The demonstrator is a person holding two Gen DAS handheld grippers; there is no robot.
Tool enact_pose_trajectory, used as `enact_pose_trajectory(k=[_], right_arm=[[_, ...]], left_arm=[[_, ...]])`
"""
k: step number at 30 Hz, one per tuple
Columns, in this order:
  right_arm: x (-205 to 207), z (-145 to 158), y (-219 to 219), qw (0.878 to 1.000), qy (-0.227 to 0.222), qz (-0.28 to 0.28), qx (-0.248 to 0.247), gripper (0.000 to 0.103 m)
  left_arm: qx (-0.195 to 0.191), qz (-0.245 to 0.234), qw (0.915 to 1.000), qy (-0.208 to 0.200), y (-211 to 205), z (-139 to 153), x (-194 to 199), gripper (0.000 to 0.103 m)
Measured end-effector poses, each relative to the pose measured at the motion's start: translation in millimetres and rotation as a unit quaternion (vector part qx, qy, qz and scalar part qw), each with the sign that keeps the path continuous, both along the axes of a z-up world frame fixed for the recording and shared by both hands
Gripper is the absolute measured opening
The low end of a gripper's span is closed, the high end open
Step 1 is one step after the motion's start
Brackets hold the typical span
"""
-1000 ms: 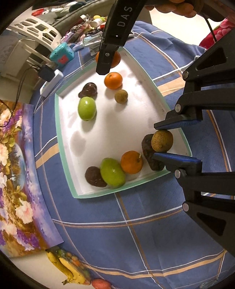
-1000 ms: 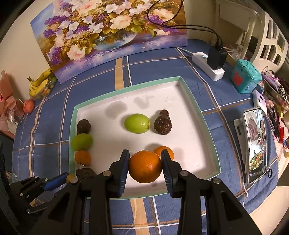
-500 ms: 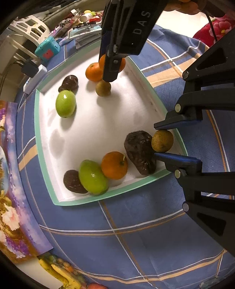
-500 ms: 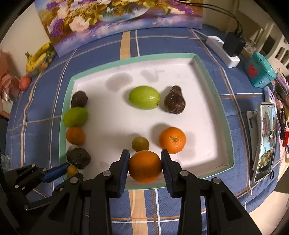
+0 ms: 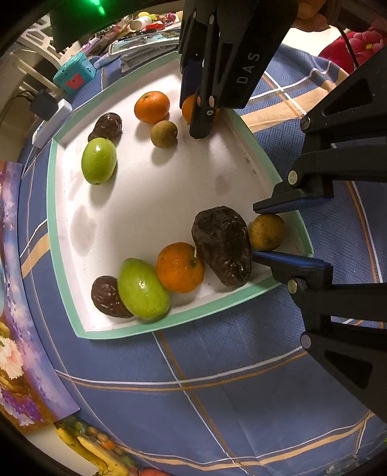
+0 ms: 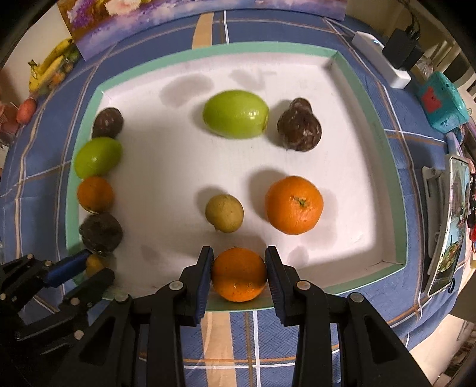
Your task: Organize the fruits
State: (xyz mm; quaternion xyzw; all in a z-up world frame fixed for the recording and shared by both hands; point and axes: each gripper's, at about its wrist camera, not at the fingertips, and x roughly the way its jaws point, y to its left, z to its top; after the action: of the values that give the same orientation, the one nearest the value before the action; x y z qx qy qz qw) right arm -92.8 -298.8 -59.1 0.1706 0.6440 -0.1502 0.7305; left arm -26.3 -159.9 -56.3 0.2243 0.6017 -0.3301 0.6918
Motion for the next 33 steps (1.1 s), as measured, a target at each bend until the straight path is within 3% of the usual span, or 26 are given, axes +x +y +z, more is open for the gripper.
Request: enact_pose_trajectory(k=[11, 15, 17, 24, 30, 32, 33], right_arm=[[4, -3, 3, 1.000, 0.002, 0.005, -0.005, 0.037], [7, 1, 8, 1.000, -0.006, 0.007, -0.005, 0.041], [8, 4, 9, 1.000, -0.008, 0.008, -0.007, 0.047], [9, 25, 14, 0.999, -0.039, 0.011, -0.016, 0.047], [10, 35, 15, 0.998, -0.053, 0.007, -0.024, 0.049], [9, 35, 15, 0.998, -0.055, 0.006, -0.024, 0.069], [10, 35, 15, 0.998, -0.055, 0.006, -0.026, 0.072]], left_arm=[[-0.002, -0.001, 1.0000, 0.008, -1, 0, 5, 0.030], [-0.008, -0.001, 0.9999, 0.009, 0, 5, 6, 0.041], [-0.014, -0.003, 0.9999, 0.008, 0, 10, 6, 0.042], [-0.039, 0.010, 0.9992, -0.005, 8, 29, 13, 0.044], [-0.033, 0.061, 0.9972, -0.028, 27, 39, 37, 0.070], [-0.017, 0.081, 0.9955, -0.047, 34, 39, 44, 0.085], [-0.011, 0.087, 0.9947, -0.054, 38, 37, 44, 0.087]])
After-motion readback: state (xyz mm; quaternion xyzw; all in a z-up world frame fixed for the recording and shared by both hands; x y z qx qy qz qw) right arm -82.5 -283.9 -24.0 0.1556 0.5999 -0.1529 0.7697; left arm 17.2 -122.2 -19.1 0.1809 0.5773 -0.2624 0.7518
